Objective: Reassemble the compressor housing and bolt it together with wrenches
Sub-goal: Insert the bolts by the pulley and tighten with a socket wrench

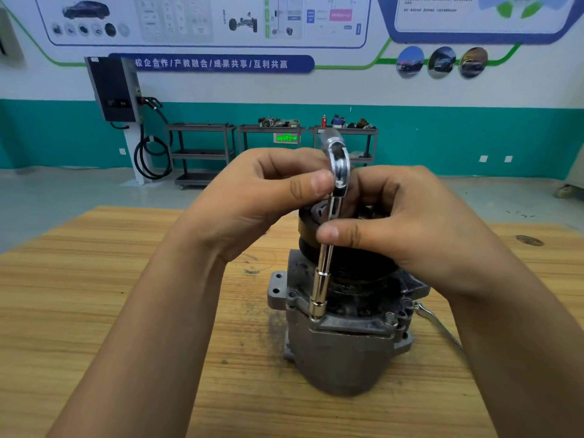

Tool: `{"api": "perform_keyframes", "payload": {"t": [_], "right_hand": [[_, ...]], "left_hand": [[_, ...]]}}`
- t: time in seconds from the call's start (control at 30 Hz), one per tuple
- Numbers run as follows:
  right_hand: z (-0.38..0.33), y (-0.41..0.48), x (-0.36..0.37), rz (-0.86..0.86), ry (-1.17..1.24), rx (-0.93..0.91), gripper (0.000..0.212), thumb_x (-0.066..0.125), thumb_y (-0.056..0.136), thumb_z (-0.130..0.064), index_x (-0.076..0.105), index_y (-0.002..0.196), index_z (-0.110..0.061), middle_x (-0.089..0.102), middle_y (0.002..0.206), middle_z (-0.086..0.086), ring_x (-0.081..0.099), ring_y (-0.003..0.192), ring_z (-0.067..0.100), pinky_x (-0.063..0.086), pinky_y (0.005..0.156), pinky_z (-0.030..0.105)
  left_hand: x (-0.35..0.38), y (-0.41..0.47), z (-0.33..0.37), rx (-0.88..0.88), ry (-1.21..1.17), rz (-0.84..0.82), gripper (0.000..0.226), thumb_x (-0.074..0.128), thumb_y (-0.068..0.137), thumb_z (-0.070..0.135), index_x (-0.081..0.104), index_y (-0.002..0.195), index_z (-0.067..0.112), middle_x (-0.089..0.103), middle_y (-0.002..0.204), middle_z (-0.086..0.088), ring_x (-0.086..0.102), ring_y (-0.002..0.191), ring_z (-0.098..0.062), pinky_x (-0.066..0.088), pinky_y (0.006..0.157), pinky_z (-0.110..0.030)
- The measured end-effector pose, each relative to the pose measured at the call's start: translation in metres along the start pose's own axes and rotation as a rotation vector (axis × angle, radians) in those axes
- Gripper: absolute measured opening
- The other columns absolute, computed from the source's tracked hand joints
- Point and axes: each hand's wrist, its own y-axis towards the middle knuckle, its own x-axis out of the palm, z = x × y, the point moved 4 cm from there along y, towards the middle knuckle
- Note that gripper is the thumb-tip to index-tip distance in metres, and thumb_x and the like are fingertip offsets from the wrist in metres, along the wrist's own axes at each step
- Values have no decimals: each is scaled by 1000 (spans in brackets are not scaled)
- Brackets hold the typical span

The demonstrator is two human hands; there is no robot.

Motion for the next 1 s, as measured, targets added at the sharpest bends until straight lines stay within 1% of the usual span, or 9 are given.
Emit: {"api": "perform_keyframes", "payload": {"t": [0.07, 0.13, 0.23, 0.43, 0.6, 0.7, 0.77, 0.9, 1.0], "right_hand": [[-1, 0, 0, 39, -18, 15, 41, 78, 55, -41, 68, 80, -9, 70, 80, 4, 67, 73, 15, 53, 67, 22], [-2, 0, 1, 74, -54, 22, 44, 76, 54, -42, 67, 80, -7, 69, 78, 4, 66, 69, 12, 50, 62, 19], [-4, 1, 3, 92, -103, 20, 34, 81, 60, -35, 65, 73, -7, 64, 70, 4, 58, 57, 7, 42, 51, 12], [-4, 1, 4, 28, -88, 3, 24, 81, 68, -34, 68, 74, -15, 66, 74, 2, 63, 67, 10, 47, 60, 17], [0, 0, -1, -146, -63, -10, 13, 73, 71, -28, 73, 83, -25, 73, 85, -10, 67, 84, 4, 50, 77, 19], [2, -1, -3, -208, 43, -2, 17, 70, 74, -17, 74, 90, -22, 74, 89, -9, 68, 90, 6, 49, 79, 19], [2, -2, -3, -218, 62, -7, 20, 69, 76, -12, 73, 93, -21, 74, 90, -8, 68, 90, 4, 48, 78, 15], [3, -1, -3, -160, 14, -14, 15, 71, 72, -18, 74, 86, -22, 74, 85, -8, 69, 84, 5, 51, 77, 20], [2, 0, -1, -108, -58, -10, 16, 74, 67, -27, 73, 82, -21, 73, 81, -7, 68, 79, 6, 53, 79, 28]], "left_hand": [[1, -1, 2, -18, 71, 5, 30, 75, 58, 27, 70, 77, 5, 68, 80, 0, 63, 82, -18, 49, 84, -39], [0, -1, 5, -33, 124, 10, 12, 80, 57, 19, 71, 65, 18, 68, 77, 2, 64, 80, -17, 51, 80, -35], [1, -2, 10, -21, 187, 30, 14, 80, 57, 13, 68, 62, 18, 69, 77, 2, 66, 78, -15, 54, 75, -28], [4, -3, 16, 49, 268, 37, 6, 72, 65, 21, 68, 64, 17, 68, 87, 5, 66, 90, -12, 50, 86, -28], [4, -3, 9, 28, 204, -69, 23, 76, 67, 25, 71, 85, 11, 63, 94, 8, 61, 91, -7, 47, 76, -20], [7, -3, 6, 36, 118, -135, 23, 65, 72, 33, 74, 87, 18, 54, 99, -12, 55, 78, -12, 45, 66, -21], [6, -3, 3, 36, 43, -162, 24, 66, 75, 35, 75, 89, 18, 50, 100, -17, 51, 70, -17, 44, 62, -23], [-1, -2, -2, 49, 13, -141, 27, 72, 70, 39, 75, 89, 20, 60, 96, -9, 52, 83, -28, 48, 72, -28], [-5, -1, -4, 29, -19, -127, 52, 79, 64, 41, 67, 99, 4, 66, 93, -3, 59, 90, -24, 50, 82, -32]]}}
